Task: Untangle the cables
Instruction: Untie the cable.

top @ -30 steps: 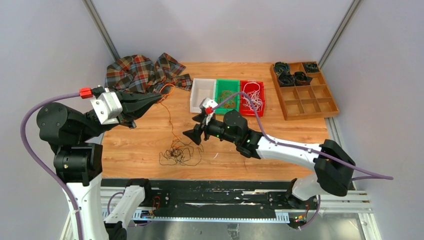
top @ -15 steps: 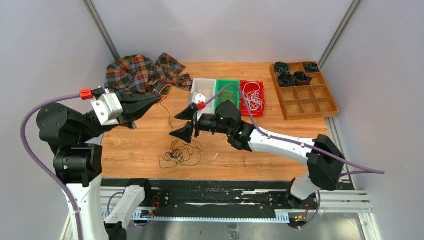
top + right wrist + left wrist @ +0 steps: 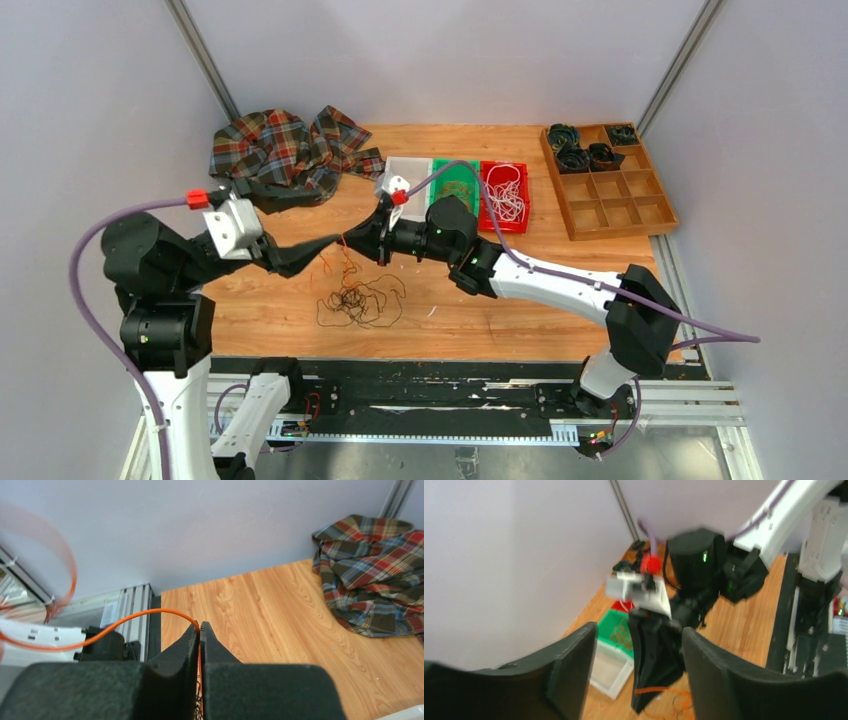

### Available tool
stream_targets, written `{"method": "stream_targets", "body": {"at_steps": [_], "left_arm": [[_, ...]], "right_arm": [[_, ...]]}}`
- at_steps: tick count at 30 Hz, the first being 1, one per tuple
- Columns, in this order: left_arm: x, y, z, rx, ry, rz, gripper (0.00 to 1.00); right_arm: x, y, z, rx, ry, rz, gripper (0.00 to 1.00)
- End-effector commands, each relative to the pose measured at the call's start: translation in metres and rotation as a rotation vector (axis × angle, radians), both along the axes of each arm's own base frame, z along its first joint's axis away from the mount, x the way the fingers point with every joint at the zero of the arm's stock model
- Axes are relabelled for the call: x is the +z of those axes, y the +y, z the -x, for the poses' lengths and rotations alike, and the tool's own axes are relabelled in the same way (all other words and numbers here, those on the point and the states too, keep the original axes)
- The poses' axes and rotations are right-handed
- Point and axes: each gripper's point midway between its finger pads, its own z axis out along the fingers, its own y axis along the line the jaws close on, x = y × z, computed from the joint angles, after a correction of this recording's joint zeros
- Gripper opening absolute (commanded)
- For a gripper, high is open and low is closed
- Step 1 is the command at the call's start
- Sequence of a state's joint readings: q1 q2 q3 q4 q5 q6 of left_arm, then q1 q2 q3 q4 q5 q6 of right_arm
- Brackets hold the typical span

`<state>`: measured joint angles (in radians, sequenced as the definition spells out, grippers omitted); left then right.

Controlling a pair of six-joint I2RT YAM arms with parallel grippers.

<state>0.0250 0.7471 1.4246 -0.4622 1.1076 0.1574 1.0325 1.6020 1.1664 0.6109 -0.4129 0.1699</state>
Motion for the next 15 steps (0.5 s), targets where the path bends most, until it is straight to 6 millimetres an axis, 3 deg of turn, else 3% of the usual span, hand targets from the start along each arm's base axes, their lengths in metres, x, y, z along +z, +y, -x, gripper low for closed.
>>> {"method": "stream_targets", "body": {"at_steps": [1,3,6,12,15], "left_arm": [[-0.057,0.004,-0.007,0.015,0.144,-0.045,0.79],[-0.08,0.011,-0.019,0.078,0.17,-0.073,0.92],[-0.115,0.022,-0.035,0.157,0.242,-0.103,1.0],[-0.166,0.028,-0.045,0.171,0.307,-0.173,0.98],[-0.182,0.03,-0.053,0.183,0.335,-0.181,0.99]], "right_arm": [[0.087,-0.023,-0.011,-0.084,-0.052,-0.231,0.01],[0.105,-0.029,-0.01,-0.103,-0.061,-0.266,0.01],[0.127,-0.041,-0.009,-0.128,-0.072,-0.311,0.01],[0.157,-0.057,0.0,-0.121,-0.051,-0.364,0.01],[0.168,-0.061,0.007,-0.086,-0.028,-0.388,0.0]]}}
